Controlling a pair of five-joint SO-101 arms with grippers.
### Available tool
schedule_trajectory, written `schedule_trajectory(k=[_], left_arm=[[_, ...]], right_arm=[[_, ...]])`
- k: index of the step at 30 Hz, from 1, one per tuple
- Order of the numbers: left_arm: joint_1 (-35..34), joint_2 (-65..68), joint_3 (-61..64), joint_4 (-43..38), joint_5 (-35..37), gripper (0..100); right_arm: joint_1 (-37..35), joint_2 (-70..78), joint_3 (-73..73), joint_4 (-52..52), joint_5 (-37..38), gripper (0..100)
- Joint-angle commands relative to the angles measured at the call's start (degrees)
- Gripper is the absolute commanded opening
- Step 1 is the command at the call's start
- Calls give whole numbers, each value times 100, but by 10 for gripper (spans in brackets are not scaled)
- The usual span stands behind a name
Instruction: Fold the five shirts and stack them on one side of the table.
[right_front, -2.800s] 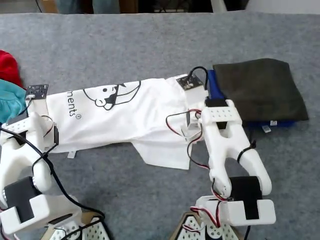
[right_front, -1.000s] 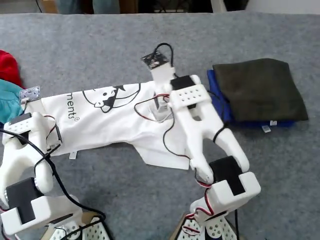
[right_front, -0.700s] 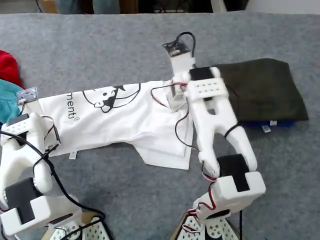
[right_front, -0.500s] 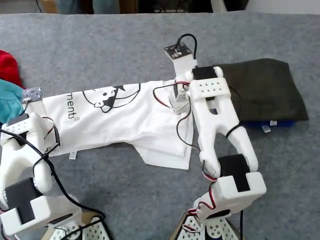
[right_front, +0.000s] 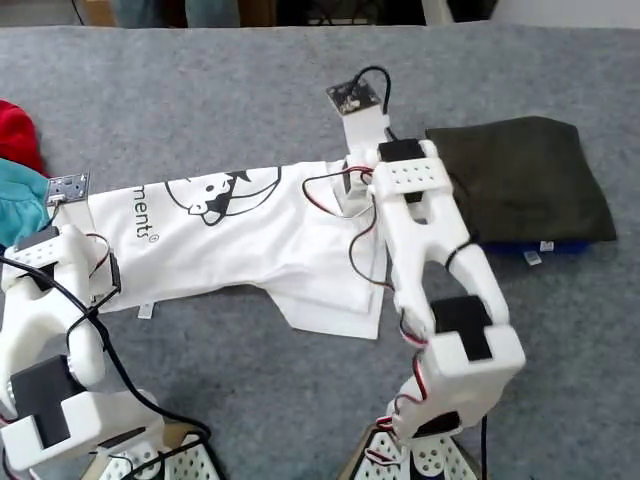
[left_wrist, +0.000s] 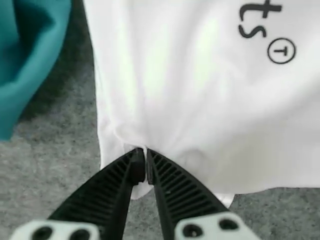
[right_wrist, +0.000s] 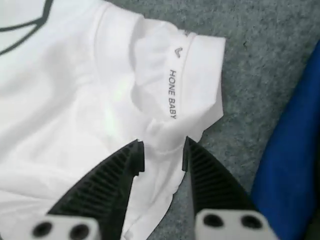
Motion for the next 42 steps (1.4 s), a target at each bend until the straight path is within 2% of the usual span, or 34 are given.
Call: schedule_trajectory(k=[1, 6, 10, 16, 19, 25, 31, 35, 42], left_arm=[[48, -158, -92, -53, -185, 149], [48, -158, -145, -70, -220, 168], [48, -158, -145, -70, -229, 168], [40, -158, -180, -35, -229, 168], [48, -158, -558, 440, -237, 170], [57, -158, -1736, 1670, -229, 171], [66, -158, -2044, 1934, -229, 173], [66, -149, -2035, 1952, -229, 173], [57, -149, -2035, 1960, -229, 202]], right_arm=[[70, 251, -198, -88, 0, 139], [88, 681, -690, -44, 9, 132], [105, 848, -980, -26, 9, 9], [105, 840, -1103, -26, 44, 15], [273, 857, -1226, 35, 114, 15], [791, 857, -1305, 0, 800, 15], [941, 866, -1367, 62, 888, 15], [475, 857, -1279, 343, 905, 50], [-158, 866, -1323, 396, 853, 226]])
